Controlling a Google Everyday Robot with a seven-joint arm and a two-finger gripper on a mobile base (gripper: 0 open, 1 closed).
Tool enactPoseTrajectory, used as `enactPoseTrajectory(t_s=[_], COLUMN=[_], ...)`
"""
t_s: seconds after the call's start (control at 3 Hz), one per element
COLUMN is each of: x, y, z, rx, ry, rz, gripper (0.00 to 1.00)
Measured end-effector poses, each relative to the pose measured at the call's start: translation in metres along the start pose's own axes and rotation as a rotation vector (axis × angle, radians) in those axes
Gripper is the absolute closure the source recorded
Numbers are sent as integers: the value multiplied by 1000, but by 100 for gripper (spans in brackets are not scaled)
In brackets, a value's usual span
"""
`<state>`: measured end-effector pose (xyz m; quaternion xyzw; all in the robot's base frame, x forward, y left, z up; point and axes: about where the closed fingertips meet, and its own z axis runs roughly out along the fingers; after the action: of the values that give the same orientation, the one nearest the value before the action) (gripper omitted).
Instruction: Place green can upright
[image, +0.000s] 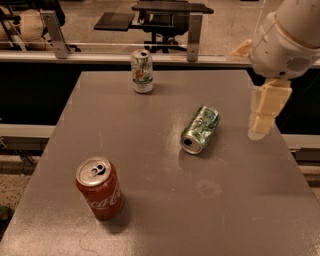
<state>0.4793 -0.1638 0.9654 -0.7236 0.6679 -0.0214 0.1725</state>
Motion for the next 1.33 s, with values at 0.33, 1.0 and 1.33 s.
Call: enactPoseTrajectory(t_s=[0.33, 1.0, 1.33], x=[-15, -47, -55], y=[-3, 13, 21], z=[23, 73, 94], rx=[-39, -111, -169], ry=[-37, -92, -98], rz=[-185, -610, -788], gripper=[0, 0, 0])
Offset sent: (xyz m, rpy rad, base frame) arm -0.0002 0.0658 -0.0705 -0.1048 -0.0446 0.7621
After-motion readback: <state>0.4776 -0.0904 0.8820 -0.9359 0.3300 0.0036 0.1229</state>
